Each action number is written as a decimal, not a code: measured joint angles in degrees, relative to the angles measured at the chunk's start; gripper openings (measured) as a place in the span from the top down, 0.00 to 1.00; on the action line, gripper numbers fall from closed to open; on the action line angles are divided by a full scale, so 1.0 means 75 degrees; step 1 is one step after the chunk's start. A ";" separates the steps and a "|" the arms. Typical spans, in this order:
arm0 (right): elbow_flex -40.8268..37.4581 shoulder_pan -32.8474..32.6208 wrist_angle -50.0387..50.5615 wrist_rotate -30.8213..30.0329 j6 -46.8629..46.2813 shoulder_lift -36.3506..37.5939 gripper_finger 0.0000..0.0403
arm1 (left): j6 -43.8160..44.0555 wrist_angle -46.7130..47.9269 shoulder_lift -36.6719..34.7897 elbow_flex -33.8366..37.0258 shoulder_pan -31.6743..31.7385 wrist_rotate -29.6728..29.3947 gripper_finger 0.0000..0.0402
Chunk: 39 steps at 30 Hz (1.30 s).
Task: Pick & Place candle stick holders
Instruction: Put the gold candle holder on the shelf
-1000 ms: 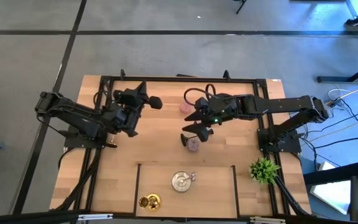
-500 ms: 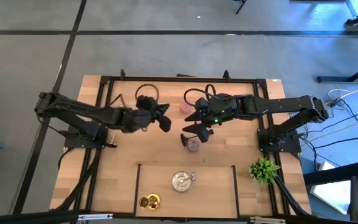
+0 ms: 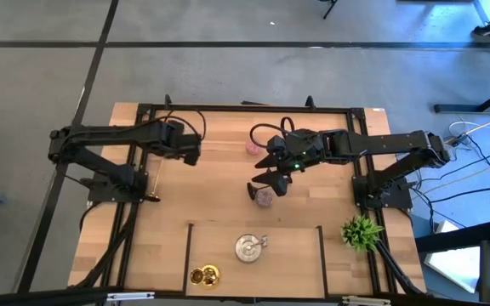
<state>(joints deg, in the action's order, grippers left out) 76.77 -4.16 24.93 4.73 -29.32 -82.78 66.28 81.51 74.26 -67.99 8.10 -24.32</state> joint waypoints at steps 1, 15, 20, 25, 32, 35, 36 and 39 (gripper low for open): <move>0.0000 0.0000 0.0010 0.0000 0.0024 0.0000 0.32 | -0.0212 0.0051 -0.0022 0.0000 -0.0003 -0.0117 0.99; 0.0000 0.0000 0.0146 0.0068 0.0206 0.0000 0.32 | 0.0568 0.0700 0.0323 0.1282 0.0149 0.1139 0.98; 0.0000 0.0000 0.0146 0.0113 0.0230 0.0000 0.32 | 0.0570 -0.0184 0.0262 0.2422 0.0560 0.2446 0.90; 0.0000 0.0000 0.0140 0.0198 0.0262 0.0000 0.32 | 0.0474 -0.1170 0.0008 0.2757 0.0638 0.2835 0.73; 0.0000 0.0000 0.0146 0.0198 0.0320 0.0000 0.32 | 0.0380 -0.0884 0.0003 0.2794 0.0699 0.2403 0.51; 0.0000 0.0000 0.0143 0.0198 0.0320 0.0000 0.32 | 0.0469 -0.0906 0.0002 0.3002 0.0740 0.2615 0.48; 0.0000 0.0000 0.0143 0.0198 0.0320 0.0000 0.32 | 0.0513 -0.0923 0.0002 0.3113 0.0740 0.2714 0.48; 0.0000 0.0000 0.0140 0.0198 0.0320 0.0000 0.32 | 0.0580 -0.0941 -0.0006 0.3515 0.0734 0.2948 0.48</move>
<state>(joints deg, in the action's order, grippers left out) 76.77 -4.16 25.98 6.22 -26.92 -82.78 70.63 74.45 74.22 -41.62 13.61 -2.21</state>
